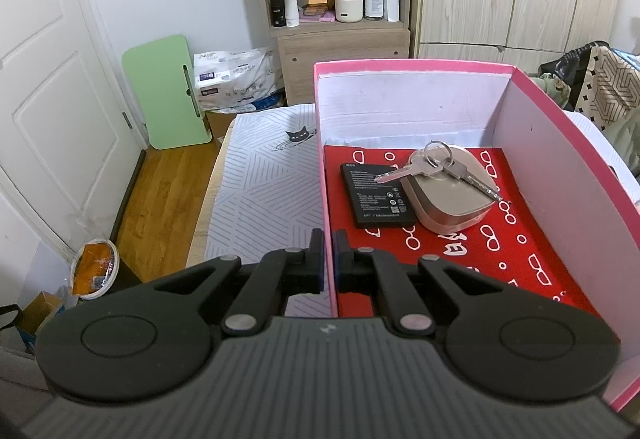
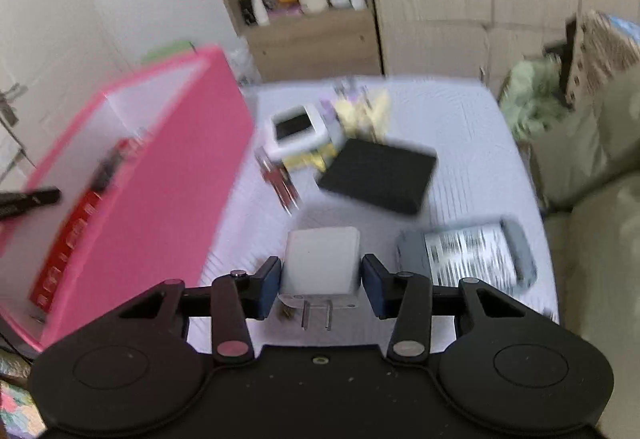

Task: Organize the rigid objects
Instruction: 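Carry the white charger plug into the pink box and release it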

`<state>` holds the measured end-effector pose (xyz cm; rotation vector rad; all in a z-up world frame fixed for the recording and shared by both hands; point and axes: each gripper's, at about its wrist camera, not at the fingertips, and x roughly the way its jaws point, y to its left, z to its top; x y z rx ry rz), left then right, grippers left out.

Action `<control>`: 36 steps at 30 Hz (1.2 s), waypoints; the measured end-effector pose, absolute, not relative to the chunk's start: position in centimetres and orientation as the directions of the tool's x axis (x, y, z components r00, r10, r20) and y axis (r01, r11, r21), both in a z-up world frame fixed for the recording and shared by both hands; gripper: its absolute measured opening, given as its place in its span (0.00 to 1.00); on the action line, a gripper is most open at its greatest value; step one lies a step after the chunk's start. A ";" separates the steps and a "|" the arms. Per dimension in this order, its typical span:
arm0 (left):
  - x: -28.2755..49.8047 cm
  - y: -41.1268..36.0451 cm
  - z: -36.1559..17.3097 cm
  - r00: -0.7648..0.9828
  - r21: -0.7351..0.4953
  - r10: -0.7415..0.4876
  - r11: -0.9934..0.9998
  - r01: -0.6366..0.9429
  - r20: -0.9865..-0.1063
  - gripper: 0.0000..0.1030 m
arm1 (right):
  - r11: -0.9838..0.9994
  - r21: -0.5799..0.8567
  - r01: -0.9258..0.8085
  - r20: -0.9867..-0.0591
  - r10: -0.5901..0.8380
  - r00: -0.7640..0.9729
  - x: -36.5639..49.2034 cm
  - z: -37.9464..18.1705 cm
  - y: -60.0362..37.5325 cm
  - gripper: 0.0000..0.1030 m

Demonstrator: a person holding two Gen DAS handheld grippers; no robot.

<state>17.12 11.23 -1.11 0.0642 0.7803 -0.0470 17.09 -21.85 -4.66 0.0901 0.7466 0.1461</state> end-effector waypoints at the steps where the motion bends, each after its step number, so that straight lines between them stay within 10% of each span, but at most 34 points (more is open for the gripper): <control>1: 17.1 11.2 -1.1 0.710 0.038 -0.020 0.997 0.066 -0.704 0.04 | 0.982 0.136 -0.133 -0.641 0.190 0.744 16.8 -3.6 -21.4 0.48; 7: 17.1 11.6 -1.1 0.710 0.029 -0.025 0.997 0.065 -0.704 0.04 | 0.897 0.126 -0.424 -0.502 0.427 0.752 15.2 1.5 -16.3 0.48; 13: 17.1 11.6 -1.1 0.709 0.033 -0.023 0.997 0.066 -0.705 0.04 | 0.781 0.175 -0.600 -0.621 0.560 0.549 19.8 2.0 -9.9 0.48; 18: 17.2 11.6 -1.1 0.710 0.032 -0.023 0.997 0.065 -0.704 0.04 | 0.748 0.467 -0.472 -0.756 0.615 0.227 27.3 -1.2 -5.8 0.48; 36: 17.3 11.7 -1.3 0.710 0.022 -0.029 0.998 0.062 -0.704 0.04 | 0.816 0.537 -0.215 -0.785 0.577 0.228 32.2 -5.3 -4.3 0.50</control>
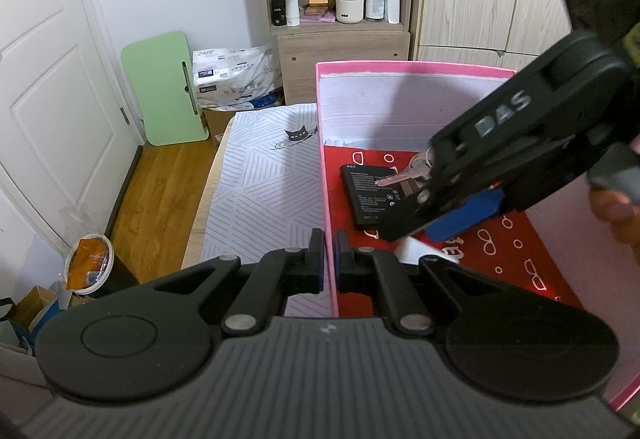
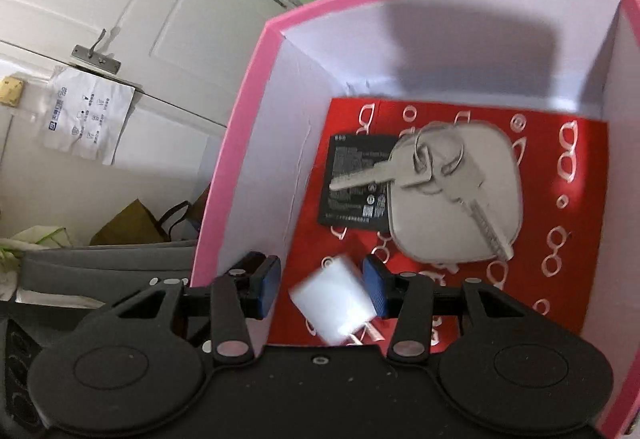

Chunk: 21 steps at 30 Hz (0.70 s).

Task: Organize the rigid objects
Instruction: 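Carry the white charger plug into the pink box and release it, then grasp the small AA battery with the right gripper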

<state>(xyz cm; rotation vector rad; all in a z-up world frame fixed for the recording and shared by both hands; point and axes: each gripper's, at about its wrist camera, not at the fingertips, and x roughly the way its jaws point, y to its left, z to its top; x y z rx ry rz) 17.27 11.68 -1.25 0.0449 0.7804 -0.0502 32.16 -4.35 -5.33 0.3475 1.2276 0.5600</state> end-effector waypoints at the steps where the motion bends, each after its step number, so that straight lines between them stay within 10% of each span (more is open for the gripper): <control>1: 17.3 11.7 -1.3 0.710 0.023 -0.028 0.998 0.062 -0.704 0.04 | 0.814 0.535 -0.227 -0.778 0.579 0.243 31.8 -4.8 -4.7 0.51; 12: 17.2 11.6 -1.2 0.710 0.028 -0.024 0.998 0.062 -0.704 0.04 | 0.811 0.388 -0.439 -0.655 0.577 0.488 22.5 2.3 -10.7 0.54; 21: 17.2 11.6 -1.2 0.710 0.031 -0.023 0.998 0.063 -0.704 0.04 | 0.923 0.259 -0.283 -0.648 0.384 0.658 17.8 1.3 -19.0 0.55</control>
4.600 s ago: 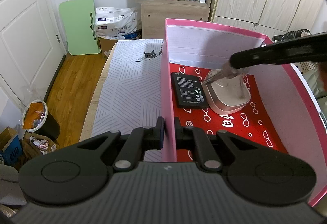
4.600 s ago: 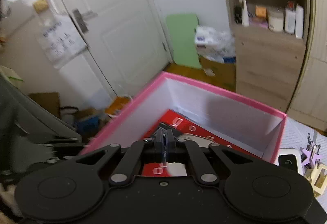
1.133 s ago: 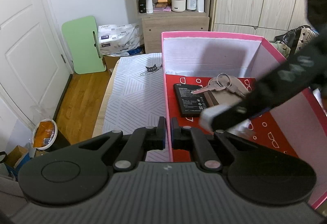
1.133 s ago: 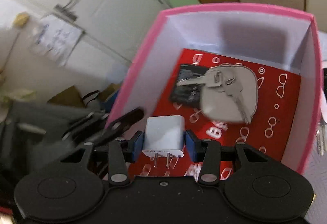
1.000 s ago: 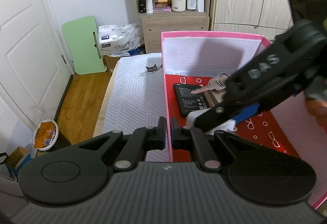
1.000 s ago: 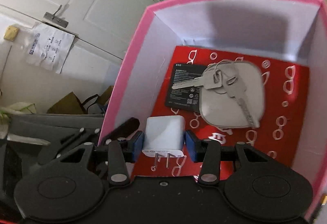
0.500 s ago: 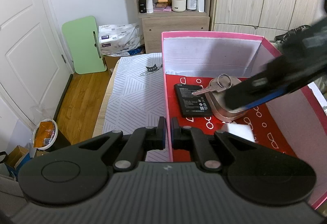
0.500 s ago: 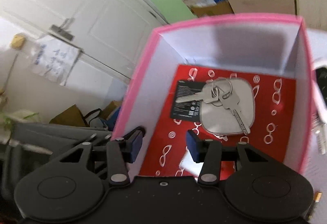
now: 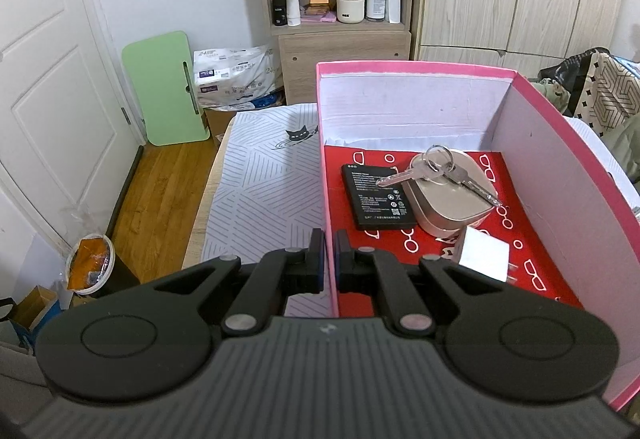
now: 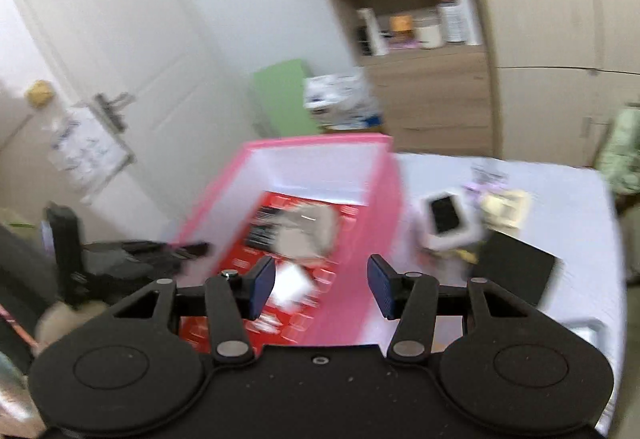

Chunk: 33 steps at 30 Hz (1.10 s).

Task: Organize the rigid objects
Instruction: 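Grasp the small AA battery with the right gripper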

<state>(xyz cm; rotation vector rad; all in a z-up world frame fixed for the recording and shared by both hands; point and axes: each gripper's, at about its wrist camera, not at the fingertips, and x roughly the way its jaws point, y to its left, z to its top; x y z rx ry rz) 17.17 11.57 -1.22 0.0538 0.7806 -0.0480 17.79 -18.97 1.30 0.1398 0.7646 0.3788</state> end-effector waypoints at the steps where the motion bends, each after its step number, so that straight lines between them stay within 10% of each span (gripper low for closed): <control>1: 17.2 11.6 -1.2 0.709 0.032 -0.022 0.997 0.063 -0.705 0.04 | 0.932 0.251 -0.263 -0.667 0.363 0.651 17.7 0.4 -19.5 0.55; 12: 17.4 11.3 -1.3 0.700 0.054 -0.008 0.996 0.067 -0.714 0.04 | 0.979 0.068 -0.191 -0.786 0.171 0.594 19.7 -7.9 -19.7 0.46; 17: 17.4 11.2 -1.3 0.700 0.055 -0.003 0.997 0.061 -0.714 0.05 | 0.973 -0.016 -0.231 -0.783 0.131 0.608 20.0 -9.0 -18.6 0.11; 33: 17.5 11.3 -1.2 0.701 0.047 -0.010 0.997 0.063 -0.713 0.04 | 0.972 0.097 -0.216 -0.690 0.222 0.689 19.6 -5.3 -20.0 0.11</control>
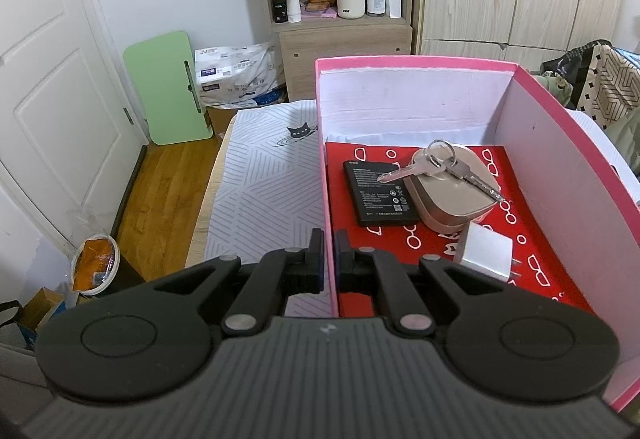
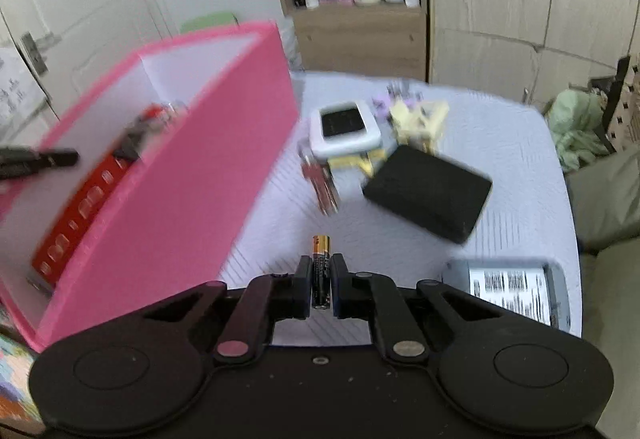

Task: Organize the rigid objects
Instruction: 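Grasp the small AA battery with the right gripper, then lower the AA battery into the box beside the power bank and release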

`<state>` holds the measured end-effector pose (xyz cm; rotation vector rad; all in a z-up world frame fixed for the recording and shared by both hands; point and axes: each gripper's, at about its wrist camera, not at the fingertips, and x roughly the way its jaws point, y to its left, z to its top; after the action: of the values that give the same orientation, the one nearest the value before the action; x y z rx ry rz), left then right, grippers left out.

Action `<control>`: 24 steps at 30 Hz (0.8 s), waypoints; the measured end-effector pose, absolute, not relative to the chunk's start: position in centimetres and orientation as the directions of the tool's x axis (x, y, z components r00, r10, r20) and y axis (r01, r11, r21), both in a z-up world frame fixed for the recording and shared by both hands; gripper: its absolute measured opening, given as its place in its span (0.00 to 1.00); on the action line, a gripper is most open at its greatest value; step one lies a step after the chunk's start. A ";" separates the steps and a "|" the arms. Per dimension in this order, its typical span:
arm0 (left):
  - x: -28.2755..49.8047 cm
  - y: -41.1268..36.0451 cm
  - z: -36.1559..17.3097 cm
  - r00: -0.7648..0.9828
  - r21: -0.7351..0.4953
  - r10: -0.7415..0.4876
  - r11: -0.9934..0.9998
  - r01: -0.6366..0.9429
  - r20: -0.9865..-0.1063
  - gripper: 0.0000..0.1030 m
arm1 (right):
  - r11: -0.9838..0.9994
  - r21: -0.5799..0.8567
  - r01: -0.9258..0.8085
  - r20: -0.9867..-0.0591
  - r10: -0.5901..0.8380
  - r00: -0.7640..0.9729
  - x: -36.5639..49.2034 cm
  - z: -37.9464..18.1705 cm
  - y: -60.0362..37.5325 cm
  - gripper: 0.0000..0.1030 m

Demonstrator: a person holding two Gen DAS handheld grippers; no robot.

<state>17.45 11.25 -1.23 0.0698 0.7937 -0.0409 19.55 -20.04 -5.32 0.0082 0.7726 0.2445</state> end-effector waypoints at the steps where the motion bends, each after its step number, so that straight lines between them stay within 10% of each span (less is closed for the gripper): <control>1: 17.5 11.3 -1.2 0.701 0.045 -0.012 0.997 0.063 -0.713 0.04 | 0.970 0.104 -0.222 -0.667 0.233 0.708 19.7 -4.4 -19.8 0.11; 10: 17.4 11.3 -1.2 0.701 0.047 -0.018 0.996 0.074 -0.713 0.04 | 0.874 0.169 -0.455 -0.548 0.467 0.694 21.5 2.9 -12.9 0.11; 24: 17.3 11.7 -1.1 0.703 0.026 -0.029 0.997 0.068 -0.711 0.04 | 0.812 0.306 -0.496 -0.803 0.500 0.323 30.5 -4.0 -2.8 0.11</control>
<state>17.28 11.66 -1.13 0.0518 0.7899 -0.0537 30.51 -2.82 -3.96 0.0046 1.0559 0.6536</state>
